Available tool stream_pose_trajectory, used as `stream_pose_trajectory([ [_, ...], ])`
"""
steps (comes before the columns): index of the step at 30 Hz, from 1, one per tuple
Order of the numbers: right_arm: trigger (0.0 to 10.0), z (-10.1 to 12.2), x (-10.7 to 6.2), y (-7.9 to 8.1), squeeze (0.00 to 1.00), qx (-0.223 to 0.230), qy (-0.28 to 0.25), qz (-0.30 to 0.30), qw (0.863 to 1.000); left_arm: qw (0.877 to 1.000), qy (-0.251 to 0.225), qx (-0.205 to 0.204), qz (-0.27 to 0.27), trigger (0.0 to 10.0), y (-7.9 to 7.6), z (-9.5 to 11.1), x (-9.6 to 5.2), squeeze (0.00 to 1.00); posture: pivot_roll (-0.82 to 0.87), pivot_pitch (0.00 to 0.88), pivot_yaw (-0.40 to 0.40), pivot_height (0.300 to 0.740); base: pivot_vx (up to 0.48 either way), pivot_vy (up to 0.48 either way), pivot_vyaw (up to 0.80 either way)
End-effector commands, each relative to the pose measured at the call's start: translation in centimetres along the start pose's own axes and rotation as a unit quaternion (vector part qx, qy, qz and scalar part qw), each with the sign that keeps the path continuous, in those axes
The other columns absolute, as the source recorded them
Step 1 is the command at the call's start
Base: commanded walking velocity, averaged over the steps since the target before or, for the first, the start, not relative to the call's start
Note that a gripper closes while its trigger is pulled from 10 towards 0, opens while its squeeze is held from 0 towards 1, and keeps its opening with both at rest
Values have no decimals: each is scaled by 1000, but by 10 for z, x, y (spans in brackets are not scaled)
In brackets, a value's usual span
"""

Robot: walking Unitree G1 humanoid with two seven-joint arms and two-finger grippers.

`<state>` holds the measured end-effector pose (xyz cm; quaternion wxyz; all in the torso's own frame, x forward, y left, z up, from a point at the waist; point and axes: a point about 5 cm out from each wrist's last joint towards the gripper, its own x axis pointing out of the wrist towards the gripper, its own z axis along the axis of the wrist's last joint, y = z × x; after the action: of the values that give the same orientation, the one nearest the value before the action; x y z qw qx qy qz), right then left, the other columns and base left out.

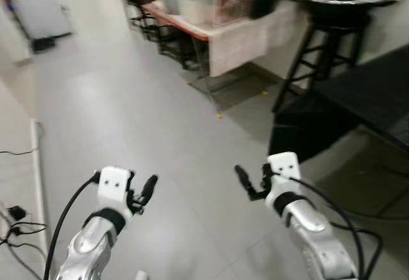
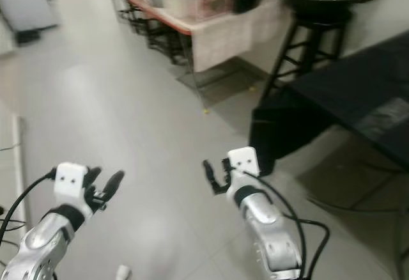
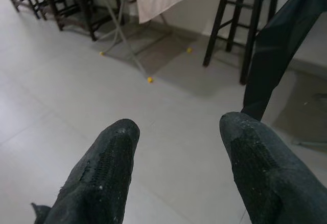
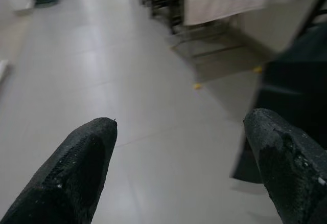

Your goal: Building children table

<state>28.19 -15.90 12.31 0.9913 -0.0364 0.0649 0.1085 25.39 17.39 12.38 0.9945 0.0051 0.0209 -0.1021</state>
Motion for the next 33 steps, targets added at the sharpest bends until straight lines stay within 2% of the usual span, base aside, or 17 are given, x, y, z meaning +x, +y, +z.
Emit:
stream_pose_trajectory([
  [1, 10000, -2, 2, 8, 0, 7, 5, 13, 1000, 1000, 14, -1, 14, 10000, 7, -5, -4, 0, -46, 113, 68, 740, 0, 0, -800],
  [4, 10000, -2, 2, 9, 0, 7, 5, 19, 1000, 1000, 15, -6, 20, 10000, 8, -5, -4, 0, -46, 113, 68, 740, 0, 0, -746],
  [7, 10000, -2, 3, 11, 0, 3, 7, 31, 1000, 999, 20, -1, 29, 10000, 12, -6, -5, 0, -49, 113, 65, 740, 0, 0, 0],
  [9, 10000, -2, 3, 12, 0, -1, 10, 38, 999, 998, 40, 43, 37, 10000, 17, -11, -11, 0, -48, 115, 63, 740, 0, 240, 0],
  [11, 10000, -2, 3, 12, 0, -2, 10, 39, 999, 997, 42, 50, 38, 10000, 18, -12, -12, 0, -48, 115, 63, 740, 0, 480, 0],
  [15, 10000, -2, 3, 12, 0, -2, 13, 47, 999, 997, 52, 48, 42, 10000, 18, -16, -21, 0, -43, 120, 60, 740, 0, 480, 0],
  [23, 10000, -3, 4, 13, 0, -5, 17, 57, 998, 996, 57, 44, 44, 10000, 16, -18, -24, 0, -43, 122, 55, 740, 0, 480, 0],
  [33, 10000, -6, 4, 13, 0, -18, 27, 71, 997, 996, 66, 49, 33, 10000, 13, -19, -25, 0, -43, 117, 48, 740, 0, 0, 0],
])
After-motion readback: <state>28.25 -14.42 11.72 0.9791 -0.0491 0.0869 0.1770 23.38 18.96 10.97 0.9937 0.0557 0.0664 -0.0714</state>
